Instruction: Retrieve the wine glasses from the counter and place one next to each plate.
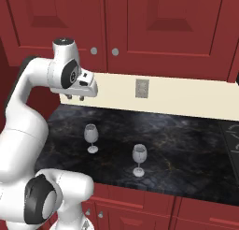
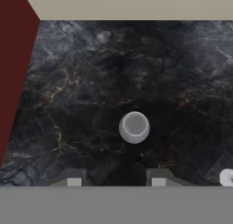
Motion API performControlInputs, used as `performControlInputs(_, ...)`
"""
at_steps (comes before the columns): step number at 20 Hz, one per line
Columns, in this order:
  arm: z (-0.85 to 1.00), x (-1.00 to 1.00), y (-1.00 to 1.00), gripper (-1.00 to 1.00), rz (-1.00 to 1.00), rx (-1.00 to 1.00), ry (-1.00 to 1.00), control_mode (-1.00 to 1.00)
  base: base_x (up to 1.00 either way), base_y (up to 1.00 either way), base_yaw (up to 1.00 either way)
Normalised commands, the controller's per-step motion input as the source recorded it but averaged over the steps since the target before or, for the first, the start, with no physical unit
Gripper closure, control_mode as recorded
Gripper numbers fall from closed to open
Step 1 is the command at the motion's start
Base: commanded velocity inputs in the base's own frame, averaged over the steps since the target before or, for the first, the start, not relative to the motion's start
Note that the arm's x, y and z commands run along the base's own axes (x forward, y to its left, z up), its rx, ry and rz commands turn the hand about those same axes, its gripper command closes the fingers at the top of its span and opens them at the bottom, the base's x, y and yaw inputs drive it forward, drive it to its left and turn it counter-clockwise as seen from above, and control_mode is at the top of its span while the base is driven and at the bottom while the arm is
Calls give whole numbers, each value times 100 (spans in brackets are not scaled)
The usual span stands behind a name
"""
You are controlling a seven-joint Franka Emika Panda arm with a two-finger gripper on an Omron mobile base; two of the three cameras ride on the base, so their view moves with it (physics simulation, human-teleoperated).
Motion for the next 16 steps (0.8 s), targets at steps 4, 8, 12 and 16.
performControlInputs(4,0,-19,0,-100,0,0,-5,-100,0,0,0)
performControlInputs(8,0,-31,0,-100,0,1,-4,-100,0,0,0)
performControlInputs(12,0,-55,0,-100,-8,1,-14,-100,0,0,0)
performControlInputs(16,13,-68,0,-100,-21,0,-24,-100,0,0,0)
